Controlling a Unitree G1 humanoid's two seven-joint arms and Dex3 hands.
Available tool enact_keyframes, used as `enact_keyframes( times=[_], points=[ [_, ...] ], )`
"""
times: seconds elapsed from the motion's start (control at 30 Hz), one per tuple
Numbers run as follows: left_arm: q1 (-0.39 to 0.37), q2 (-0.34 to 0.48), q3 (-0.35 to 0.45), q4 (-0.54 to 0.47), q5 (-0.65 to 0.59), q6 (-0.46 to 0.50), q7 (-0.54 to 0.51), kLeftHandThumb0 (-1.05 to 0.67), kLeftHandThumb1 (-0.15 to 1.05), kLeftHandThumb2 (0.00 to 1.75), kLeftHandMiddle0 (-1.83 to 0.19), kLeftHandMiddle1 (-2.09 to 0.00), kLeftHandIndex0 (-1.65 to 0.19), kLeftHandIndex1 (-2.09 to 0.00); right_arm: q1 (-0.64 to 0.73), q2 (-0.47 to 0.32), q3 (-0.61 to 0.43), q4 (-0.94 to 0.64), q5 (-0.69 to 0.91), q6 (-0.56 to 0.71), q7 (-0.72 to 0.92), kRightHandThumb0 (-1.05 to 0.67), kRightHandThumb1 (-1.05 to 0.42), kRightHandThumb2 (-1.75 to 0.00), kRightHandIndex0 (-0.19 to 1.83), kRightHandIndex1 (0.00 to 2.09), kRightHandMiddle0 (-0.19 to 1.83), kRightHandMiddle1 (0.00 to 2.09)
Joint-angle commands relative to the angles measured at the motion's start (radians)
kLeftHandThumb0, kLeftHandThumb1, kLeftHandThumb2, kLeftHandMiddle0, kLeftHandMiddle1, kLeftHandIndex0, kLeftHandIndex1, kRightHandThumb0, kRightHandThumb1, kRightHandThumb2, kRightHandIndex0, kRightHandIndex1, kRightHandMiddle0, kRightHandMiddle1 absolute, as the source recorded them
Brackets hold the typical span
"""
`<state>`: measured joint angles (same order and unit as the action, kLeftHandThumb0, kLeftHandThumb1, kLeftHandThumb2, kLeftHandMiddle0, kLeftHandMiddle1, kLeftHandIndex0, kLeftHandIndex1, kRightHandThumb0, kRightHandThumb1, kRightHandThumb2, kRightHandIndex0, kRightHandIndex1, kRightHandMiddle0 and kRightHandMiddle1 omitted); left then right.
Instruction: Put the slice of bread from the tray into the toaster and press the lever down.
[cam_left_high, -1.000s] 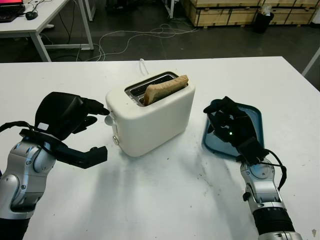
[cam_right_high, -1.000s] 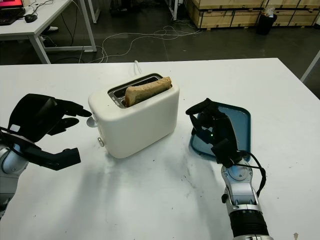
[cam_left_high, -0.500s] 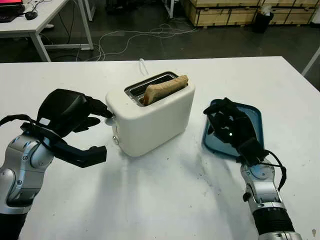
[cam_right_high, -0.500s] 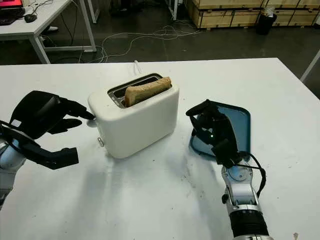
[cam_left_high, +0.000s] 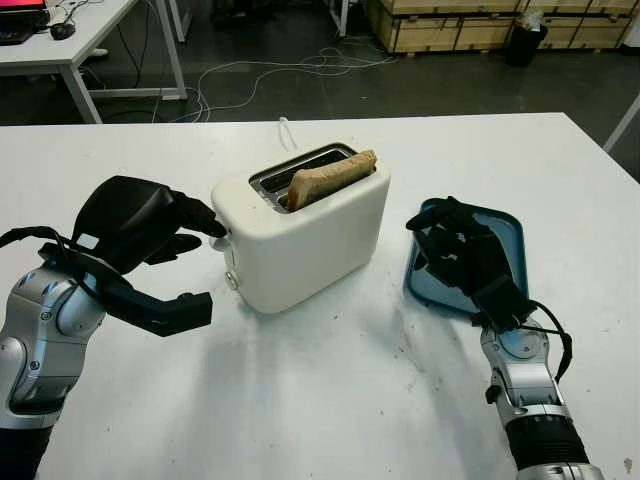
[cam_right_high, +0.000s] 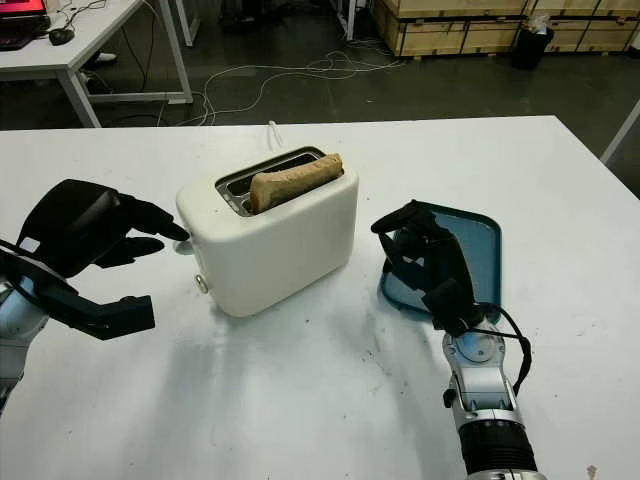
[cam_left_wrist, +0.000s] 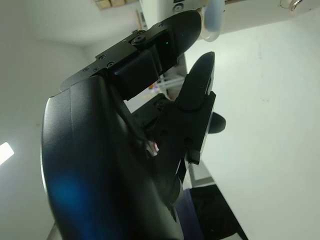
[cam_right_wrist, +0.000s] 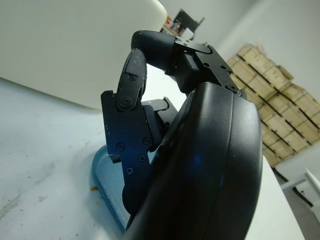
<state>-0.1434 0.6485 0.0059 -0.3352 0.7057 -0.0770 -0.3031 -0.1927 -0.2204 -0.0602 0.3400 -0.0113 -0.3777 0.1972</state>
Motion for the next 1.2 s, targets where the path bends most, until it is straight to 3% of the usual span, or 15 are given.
enact_keyframes(
  times=[0.0, 0.7, 0.93, 1.17],
  points=[
    [-0.017, 0.013, 0.0, -0.001, 0.002, -0.003, -0.001, -0.14, 0.83, 0.01, -1.28, -1.25, -1.24, -0.01, -0.004, 0.001, -0.003, 0.005, 0.013, -0.024, 0.005, -0.34, -0.92, -0.35, 0.75, 1.75, 0.47, 1.75],
    [-0.011, 0.0, -0.015, 0.006, 0.003, 0.005, -0.019, -0.13, 0.84, 0.01, -1.25, -1.3, -1.24, 0.0, -0.001, 0.003, -0.006, 0.004, 0.029, -0.038, 0.024, -0.34, -0.92, -0.35, 0.74, 1.75, 0.47, 1.75],
    [-0.001, -0.036, -0.071, 0.076, -0.011, 0.014, -0.018, -0.07, 0.84, 0.0, -1.15, -1.49, -1.33, -0.03, -0.001, -0.002, -0.005, 0.009, 0.044, -0.053, 0.047, -0.32, -0.92, -0.36, 0.74, 1.75, 0.46, 1.75],
    [0.008, -0.106, -0.152, 0.152, 0.016, 0.043, 0.012, -0.04, 0.86, 0.0, -1.15, -1.39, -1.2, 0.0, 0.0, -0.004, -0.009, 0.007, 0.06, -0.062, 0.068, -0.31, -0.92, -0.36, 0.74, 1.75, 0.45, 1.75]
  ],
)
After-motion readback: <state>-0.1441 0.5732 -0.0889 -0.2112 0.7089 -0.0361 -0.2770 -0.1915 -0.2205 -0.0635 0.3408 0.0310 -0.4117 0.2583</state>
